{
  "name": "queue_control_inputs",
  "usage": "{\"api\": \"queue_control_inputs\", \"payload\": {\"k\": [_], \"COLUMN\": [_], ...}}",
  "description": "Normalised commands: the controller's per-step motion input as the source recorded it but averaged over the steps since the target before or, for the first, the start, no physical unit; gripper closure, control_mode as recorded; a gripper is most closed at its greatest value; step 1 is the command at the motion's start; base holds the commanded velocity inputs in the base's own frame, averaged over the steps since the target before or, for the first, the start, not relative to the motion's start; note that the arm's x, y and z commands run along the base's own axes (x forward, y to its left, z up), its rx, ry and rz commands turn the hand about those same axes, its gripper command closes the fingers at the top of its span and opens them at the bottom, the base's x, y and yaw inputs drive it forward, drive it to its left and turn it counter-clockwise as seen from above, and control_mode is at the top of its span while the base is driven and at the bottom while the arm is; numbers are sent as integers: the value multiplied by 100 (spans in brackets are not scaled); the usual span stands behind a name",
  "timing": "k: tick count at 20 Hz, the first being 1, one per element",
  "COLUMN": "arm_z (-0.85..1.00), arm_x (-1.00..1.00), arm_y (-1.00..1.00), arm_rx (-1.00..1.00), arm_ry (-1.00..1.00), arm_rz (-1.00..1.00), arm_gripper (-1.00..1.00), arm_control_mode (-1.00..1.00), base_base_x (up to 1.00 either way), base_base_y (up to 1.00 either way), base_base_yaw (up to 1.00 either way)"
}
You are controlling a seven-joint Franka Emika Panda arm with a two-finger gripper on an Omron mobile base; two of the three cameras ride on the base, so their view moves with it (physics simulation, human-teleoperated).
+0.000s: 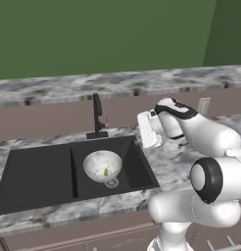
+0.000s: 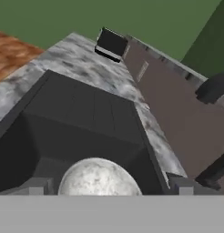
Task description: Pick the lemon wedge from the cabinet and place it in the bowl. Then pick the bowl and place it in the sink. Then turn on the sink facuet.
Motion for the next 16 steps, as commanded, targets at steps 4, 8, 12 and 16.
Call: {"api": "queue_control_inputs", "payload": {"k": [4, 8, 12, 16], "arm_z": [-3, 8, -5, -3], "arm_x": [6, 24, -3, 18], "arm_y": [28, 33, 0, -3], "arm_rx": [35, 24, 17, 14], "arm_ry": [14, 4, 7, 0], "arm_rz": [-36, -25, 2, 2], "arm_gripper": [-100, -100, -100, -100], "arm_control_mode": [-100, -100, -100, -100], "base_base_x": [0, 0, 0, 0], "base_base_y": [0, 0, 0, 0], "base_base_yaw": [0, 0, 0, 0]}}
